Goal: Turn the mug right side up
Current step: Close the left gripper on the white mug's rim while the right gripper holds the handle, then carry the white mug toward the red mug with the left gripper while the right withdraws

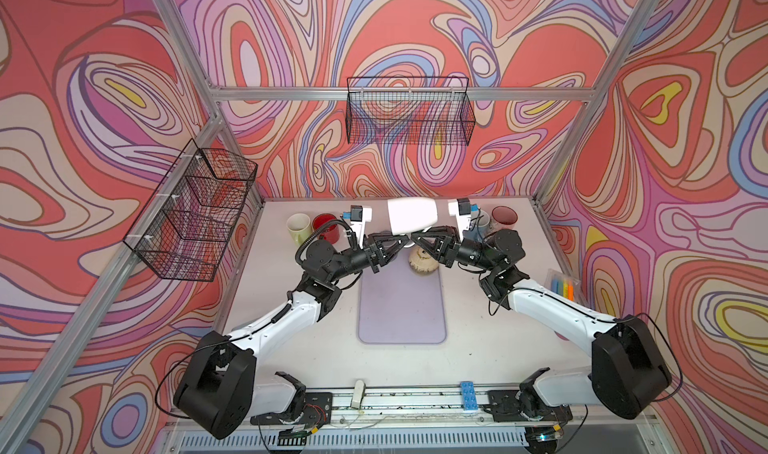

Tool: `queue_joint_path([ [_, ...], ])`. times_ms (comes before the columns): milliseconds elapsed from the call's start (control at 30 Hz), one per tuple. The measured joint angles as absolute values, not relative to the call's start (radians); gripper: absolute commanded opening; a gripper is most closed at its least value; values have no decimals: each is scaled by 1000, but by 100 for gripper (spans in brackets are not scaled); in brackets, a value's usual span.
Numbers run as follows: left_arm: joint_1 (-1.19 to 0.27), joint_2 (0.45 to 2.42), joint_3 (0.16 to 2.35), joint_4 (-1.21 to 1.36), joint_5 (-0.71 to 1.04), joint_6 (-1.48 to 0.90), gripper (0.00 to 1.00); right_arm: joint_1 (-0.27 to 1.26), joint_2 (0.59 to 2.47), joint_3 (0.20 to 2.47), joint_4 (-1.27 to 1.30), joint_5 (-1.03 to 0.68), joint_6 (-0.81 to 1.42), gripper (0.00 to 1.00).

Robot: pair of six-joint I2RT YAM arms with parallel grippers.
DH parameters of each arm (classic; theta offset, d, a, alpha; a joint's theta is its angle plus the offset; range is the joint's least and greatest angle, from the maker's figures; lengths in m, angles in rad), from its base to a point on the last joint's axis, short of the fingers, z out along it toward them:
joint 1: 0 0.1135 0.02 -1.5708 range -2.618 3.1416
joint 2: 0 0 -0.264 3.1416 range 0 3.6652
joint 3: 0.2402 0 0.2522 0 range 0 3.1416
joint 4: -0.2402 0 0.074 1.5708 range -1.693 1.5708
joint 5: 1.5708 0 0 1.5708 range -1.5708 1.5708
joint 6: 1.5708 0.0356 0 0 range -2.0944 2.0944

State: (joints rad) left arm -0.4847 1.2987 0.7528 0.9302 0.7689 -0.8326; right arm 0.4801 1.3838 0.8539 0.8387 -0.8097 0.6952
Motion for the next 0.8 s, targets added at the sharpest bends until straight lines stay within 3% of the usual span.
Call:
queue_joint_path([
  [300,-477,1237,752,818,744,-783,0,479,1384,854,822,-773,663,38],
  [800,-432,1127,770,531,691,-657,0,463,1386,847,794,-726,646,39],
])
